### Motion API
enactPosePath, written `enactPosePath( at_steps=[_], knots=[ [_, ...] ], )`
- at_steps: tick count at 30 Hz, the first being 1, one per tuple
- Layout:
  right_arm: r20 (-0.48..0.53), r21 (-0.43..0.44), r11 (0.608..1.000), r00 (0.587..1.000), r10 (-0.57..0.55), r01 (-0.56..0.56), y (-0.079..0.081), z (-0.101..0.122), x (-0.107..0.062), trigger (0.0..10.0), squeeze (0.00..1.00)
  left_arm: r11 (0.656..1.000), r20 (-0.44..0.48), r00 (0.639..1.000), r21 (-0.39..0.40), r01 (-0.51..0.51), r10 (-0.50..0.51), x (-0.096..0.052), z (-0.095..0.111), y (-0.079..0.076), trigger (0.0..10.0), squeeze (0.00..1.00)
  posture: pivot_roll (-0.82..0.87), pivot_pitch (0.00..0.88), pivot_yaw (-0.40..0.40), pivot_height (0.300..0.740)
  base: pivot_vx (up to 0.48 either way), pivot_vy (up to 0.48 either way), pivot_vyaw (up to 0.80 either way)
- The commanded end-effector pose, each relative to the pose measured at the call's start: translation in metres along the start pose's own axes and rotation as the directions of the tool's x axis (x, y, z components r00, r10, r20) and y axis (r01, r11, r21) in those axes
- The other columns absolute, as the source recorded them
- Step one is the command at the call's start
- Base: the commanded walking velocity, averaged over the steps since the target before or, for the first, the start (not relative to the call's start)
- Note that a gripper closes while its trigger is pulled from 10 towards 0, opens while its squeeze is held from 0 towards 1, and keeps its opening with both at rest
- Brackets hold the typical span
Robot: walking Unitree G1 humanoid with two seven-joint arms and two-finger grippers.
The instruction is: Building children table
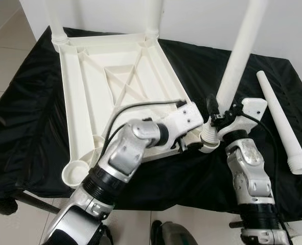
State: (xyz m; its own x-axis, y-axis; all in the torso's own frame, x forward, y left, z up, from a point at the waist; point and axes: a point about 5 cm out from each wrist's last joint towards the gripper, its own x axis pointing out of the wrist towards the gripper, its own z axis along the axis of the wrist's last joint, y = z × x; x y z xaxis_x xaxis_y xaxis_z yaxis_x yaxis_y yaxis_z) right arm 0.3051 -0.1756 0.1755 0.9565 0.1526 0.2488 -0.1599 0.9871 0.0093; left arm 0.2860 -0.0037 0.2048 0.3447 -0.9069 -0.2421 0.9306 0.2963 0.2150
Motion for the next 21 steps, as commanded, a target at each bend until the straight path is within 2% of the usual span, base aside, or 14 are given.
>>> enactPosePath(
  at_steps=[1, 2, 5, 6, 8, 10, 11, 15, 16, 17, 18, 19, 21],
  knots=[
    [-0.057, 0.010, 1.000, 0.998, 0.009, -0.008, -0.002, -0.012, 0.000, 10.0, 0.00, 0.999, 0.028, 0.999, -0.034, 0.021, -0.020, -0.001, 0.005, 0.002, 10.0, 0.00, 0.01, 0.033, -0.085, 0.740, 0.000, 0.000, 0.00],
    [-0.050, 0.001, 1.000, 0.999, 0.015, -0.015, -0.005, -0.010, 0.004, 10.0, 0.00, 0.998, 0.044, 0.999, -0.068, -0.005, 0.008, -0.003, 0.007, 0.010, 10.0, 0.00, 0.01, 0.033, -0.087, 0.740, 0.000, 0.000, 0.00],
    [-0.036, -0.012, 0.999, 0.999, 0.029, -0.030, -0.006, -0.006, 0.008, 10.0, 0.00, 0.995, 0.050, 0.998, -0.096, -0.034, 0.039, -0.004, 0.007, 0.018, 10.0, 0.00, 0.01, 0.033, -0.090, 0.740, 0.000, 0.000, 0.00],
    [-0.016, -0.026, 0.999, 0.999, 0.046, -0.047, -0.008, -0.002, 0.012, 10.0, 0.00, 0.992, 0.040, 0.996, -0.106, -0.075, 0.079, -0.006, 0.005, 0.026, 10.0, 0.00, 0.01, 0.033, -0.091, 0.740, 0.000, 0.000, 0.00],
    [-0.016, -0.026, 0.999, 0.999, 0.046, -0.047, -0.008, -0.002, 0.012, 10.0, 0.00, 0.992, 0.040, 0.996, -0.106, -0.075, 0.079, -0.006, 0.005, 0.026, 10.0, 0.00, 0.01, 0.033, -0.091, 0.740, 0.000, 0.000, 0.00],
    [0.023, -0.036, 0.996, 0.997, 0.077, -0.076, -0.014, 0.006, 0.017, 10.0, 0.00, 0.982, 0.006, 0.989, -0.115, -0.147, 0.149, -0.010, -0.002, 0.039, 10.0, 0.00, 0.01, 0.033, -0.093, 0.740, 0.000, 0.000, 0.00],
    [0.054, -0.040, 0.991, 0.990, 0.131, -0.129, -0.016, 0.012, 0.019, 10.0, 0.00, 0.973, -0.015, 0.982, -0.130, -0.190, 0.190, -0.012, -0.006, 0.045, 10.0, 0.00, 0.02, 0.030, -0.090, 0.740, 0.000, 0.000, 0.00],
    [0.066, -0.046, 0.988, 0.986, 0.153, -0.151, -0.015, 0.014, 0.019, 10.0, 0.00, 0.970, -0.014, 0.980, -0.138, -0.199, 0.199, -0.012, -0.006, 0.046, 10.0, 0.00, 0.02, 0.029, -0.089, 0.740, 0.000, 0.000, 0.00],
    [0.080, -0.041, 0.984, 0.981, 0.176, -0.173, -0.014, 0.015, 0.019, 10.0, 0.00, 0.963, 0.016, 0.979, -0.184, -0.196, 0.202, -0.013, -0.002, 0.048, 10.0, 0.00, 0.02, 0.024, -0.087, 0.740, 0.000, 0.000, 0.00],
    [0.080, -0.041, 0.984, 0.981, 0.176, -0.173, -0.014, 0.015, 0.019, 10.0, 0.00, 0.963, 0.016, 0.979, -0.184, -0.196, 0.202, -0.013, -0.002, 0.048, 10.0, 0.00, 0.02, 0.024, -0.087, 0.740, 0.000, 0.000, 0.00],
    [0.088, -0.039, 0.982, 0.978, 0.189, -0.186, -0.014, 0.016, 0.018, 10.0, 0.00, 0.957, 0.043, 0.979, -0.224, -0.184, 0.199, -0.013, 0.001, 0.049, 10.0, 0.00, 0.02, 0.023, -0.087, 0.740, 0.000, 0.000, 0.00],
    [0.088, -0.039, 0.982, 0.978, 0.189, -0.186, -0.014, 0.016, 0.018, 10.0, 0.00, 0.957, 0.043, 0.979, -0.224, -0.184, 0.199, -0.013, 0.001, 0.049, 10.0, 0.00, 0.02, 0.023, -0.087, 0.740, 0.000, 0.000, 0.00],
    [0.107, -0.033, 0.977, 0.971, 0.213, -0.211, -0.012, 0.017, 0.019, 10.0, 0.00, 0.946, 0.090, 0.976, -0.278, -0.167, 0.199, -0.014, 0.009, 0.051, 10.0, 0.00, 0.02, 0.021, -0.084, 0.740, 0.000, 0.000, 0.00]
  ],
)
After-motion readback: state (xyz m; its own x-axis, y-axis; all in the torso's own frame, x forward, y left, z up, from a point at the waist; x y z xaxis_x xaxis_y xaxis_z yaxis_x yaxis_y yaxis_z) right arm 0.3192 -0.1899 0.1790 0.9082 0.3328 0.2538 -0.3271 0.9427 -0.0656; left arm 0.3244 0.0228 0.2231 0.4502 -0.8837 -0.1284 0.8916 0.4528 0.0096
